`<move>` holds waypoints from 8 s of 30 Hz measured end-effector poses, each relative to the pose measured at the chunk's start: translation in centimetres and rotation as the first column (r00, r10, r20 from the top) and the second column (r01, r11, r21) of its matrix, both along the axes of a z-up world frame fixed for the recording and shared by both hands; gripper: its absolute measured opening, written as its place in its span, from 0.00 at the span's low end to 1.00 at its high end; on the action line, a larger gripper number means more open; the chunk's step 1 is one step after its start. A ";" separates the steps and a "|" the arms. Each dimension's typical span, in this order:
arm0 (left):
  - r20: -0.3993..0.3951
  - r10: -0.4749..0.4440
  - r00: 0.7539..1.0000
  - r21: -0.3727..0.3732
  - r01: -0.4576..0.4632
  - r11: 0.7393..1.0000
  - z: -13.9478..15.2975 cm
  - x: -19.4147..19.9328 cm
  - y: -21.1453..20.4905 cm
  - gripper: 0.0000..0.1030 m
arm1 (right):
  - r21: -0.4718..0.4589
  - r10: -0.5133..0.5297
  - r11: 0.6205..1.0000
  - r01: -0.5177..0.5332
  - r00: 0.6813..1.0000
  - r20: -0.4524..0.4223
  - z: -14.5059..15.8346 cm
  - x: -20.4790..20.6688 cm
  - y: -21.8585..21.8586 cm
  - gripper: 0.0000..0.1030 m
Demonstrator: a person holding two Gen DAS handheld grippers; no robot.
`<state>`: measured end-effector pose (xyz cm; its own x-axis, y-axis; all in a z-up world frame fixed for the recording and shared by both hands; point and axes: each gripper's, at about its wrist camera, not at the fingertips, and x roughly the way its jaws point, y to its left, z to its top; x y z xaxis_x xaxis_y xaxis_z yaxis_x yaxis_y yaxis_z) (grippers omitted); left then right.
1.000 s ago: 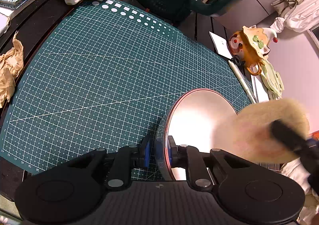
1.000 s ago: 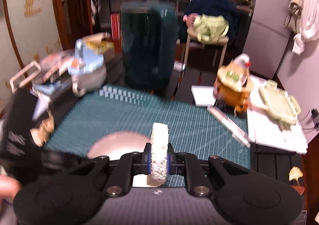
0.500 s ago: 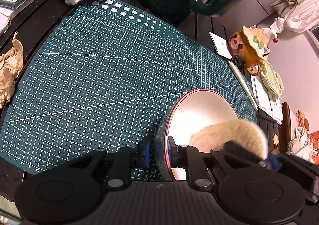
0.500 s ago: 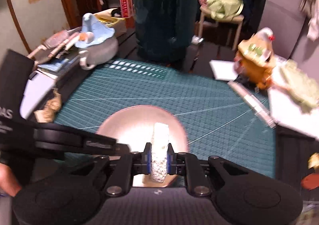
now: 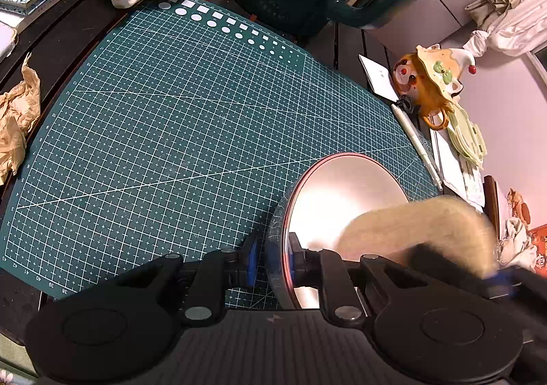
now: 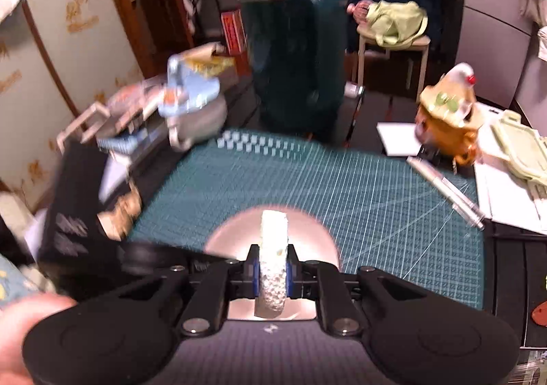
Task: Clean bowl
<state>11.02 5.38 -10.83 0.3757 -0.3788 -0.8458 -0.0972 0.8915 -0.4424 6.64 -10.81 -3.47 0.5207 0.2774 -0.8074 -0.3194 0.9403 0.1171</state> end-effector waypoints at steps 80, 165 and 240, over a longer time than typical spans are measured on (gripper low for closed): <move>0.005 0.007 1.000 0.006 -0.007 1.000 0.2 -0.3 0.2 0.16 | -0.175 -0.041 0.982 0.068 0.987 0.154 2.0 -0.7 -1.0 0.12; 0.021 -0.009 1.000 0.046 0.008 0.999 0.2 -0.3 -0.3 0.18 | 0.320 -0.316 0.898 0.301 0.949 -0.006 1.0 1.4 -10.6 0.12; 0.052 -0.001 0.999 0.058 -0.002 0.998 0.9 -2.0 -0.6 0.12 | 0.404 -0.376 0.830 0.385 0.921 -0.105 -1.6 -1.7 -11.0 0.11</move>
